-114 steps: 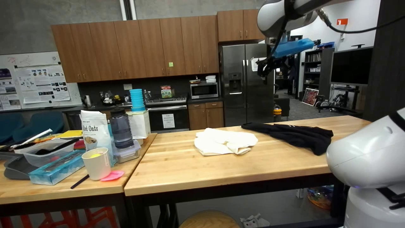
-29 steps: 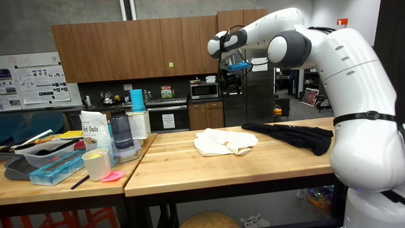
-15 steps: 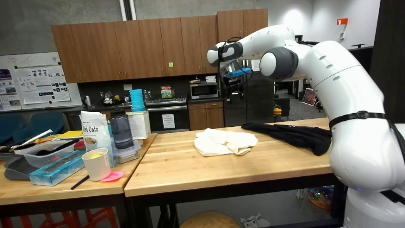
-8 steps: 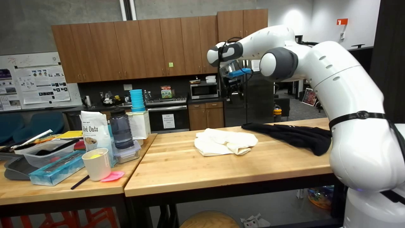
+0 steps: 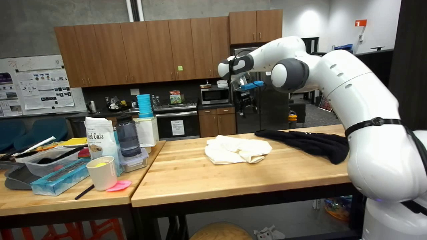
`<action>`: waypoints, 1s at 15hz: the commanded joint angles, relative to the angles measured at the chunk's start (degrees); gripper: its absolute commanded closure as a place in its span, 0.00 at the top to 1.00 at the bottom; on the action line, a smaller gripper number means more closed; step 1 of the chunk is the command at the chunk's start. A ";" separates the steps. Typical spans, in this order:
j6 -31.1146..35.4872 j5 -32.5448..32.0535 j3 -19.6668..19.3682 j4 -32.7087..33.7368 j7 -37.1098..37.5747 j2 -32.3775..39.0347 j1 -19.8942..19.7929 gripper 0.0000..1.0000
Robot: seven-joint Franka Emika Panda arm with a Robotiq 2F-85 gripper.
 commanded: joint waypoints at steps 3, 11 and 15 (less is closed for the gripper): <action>-4.99 -1.33 -0.40 6.44 -1.56 6.49 0.81 1.00; -6.21 -1.15 -0.03 6.94 -1.09 8.60 1.68 1.00; -6.48 -1.16 -0.13 7.43 -1.19 8.67 1.73 1.00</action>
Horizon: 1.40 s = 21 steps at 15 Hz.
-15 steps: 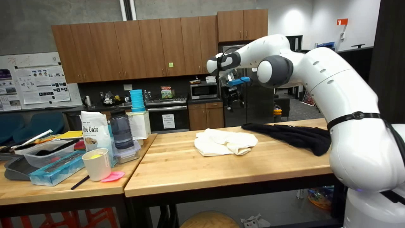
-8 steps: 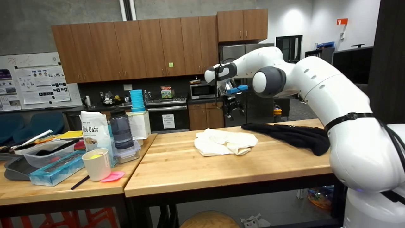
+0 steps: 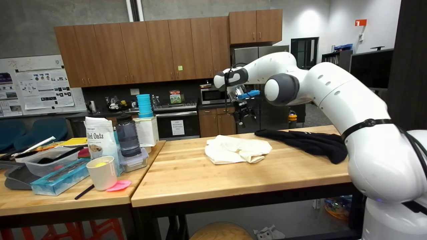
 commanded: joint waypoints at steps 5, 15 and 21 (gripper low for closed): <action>0.15 0.37 0.01 -0.15 0.19 -0.11 -0.43 1.00; -1.85 1.05 0.04 1.86 -0.89 5.01 -2.42 1.00; -5.03 0.91 -0.02 3.50 -1.30 9.33 -3.15 1.00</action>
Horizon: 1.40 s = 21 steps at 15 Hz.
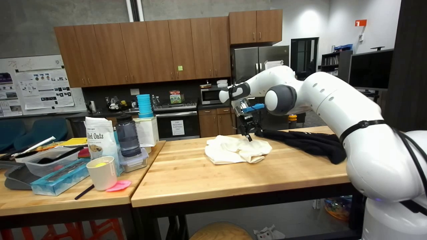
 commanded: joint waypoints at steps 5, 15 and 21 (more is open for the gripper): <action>-1.57 0.00 -0.01 0.98 -0.05 2.20 -0.39 1.00; -2.07 0.00 0.00 1.90 -0.07 2.48 -0.40 1.00; -2.11 0.00 0.00 1.98 -0.09 2.55 -0.40 1.00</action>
